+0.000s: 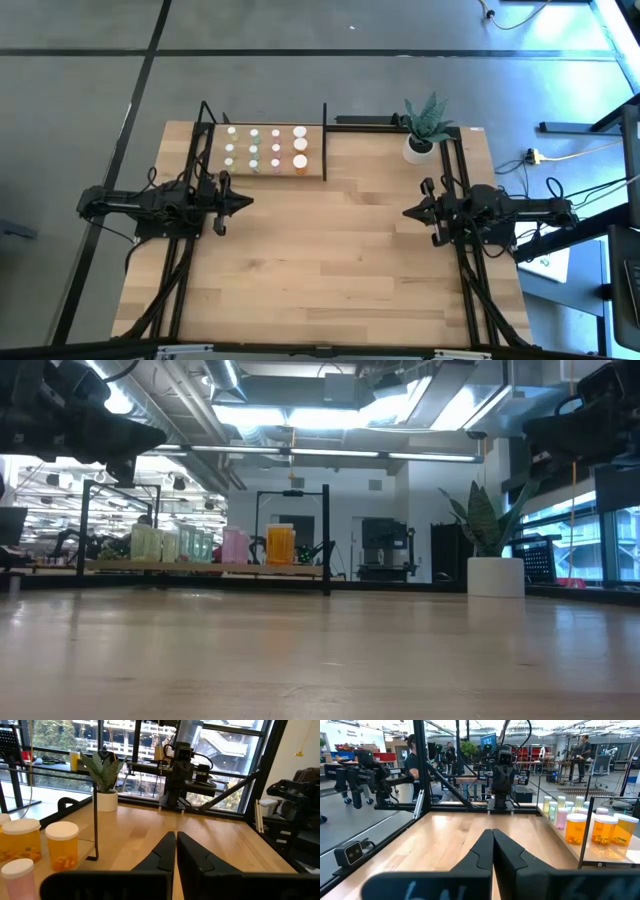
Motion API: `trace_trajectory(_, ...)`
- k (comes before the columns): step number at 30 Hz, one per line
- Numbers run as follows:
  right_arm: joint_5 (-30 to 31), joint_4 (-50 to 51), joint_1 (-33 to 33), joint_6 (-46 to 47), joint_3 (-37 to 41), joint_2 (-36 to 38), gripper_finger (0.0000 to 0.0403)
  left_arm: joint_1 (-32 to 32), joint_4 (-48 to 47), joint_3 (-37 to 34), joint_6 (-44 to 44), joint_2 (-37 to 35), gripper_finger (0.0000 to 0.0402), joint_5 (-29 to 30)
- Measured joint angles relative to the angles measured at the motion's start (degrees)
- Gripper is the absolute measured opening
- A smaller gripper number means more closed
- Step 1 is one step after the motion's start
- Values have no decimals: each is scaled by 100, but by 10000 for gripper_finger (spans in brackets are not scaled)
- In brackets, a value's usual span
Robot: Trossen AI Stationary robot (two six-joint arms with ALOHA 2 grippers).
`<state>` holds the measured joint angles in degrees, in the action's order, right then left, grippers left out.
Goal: Pick and place medicine bottles onto shelf by color
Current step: Return to Home Position
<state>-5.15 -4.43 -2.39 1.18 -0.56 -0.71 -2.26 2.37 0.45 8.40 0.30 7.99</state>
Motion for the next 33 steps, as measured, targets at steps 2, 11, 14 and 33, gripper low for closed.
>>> trace_trajectory(2, 0, -2, 0, -4, 0, 0, 6, 0, 0, 0, 0, 0, 4, 0)
trace_trajectory(11, 0, 0, 0, -14, -2, 0, 6, 0, 0, 0, -2, 0, 11, 2)
trace_trajectory(14, 0, 0, 2, -16, -2, 0, 6, 0, 0, 0, -2, 0, 17, 2)
trace_trajectory(33, 0, 2, -2, -16, -2, 0, 6, -2, 2, 0, -2, 0, 11, 4)
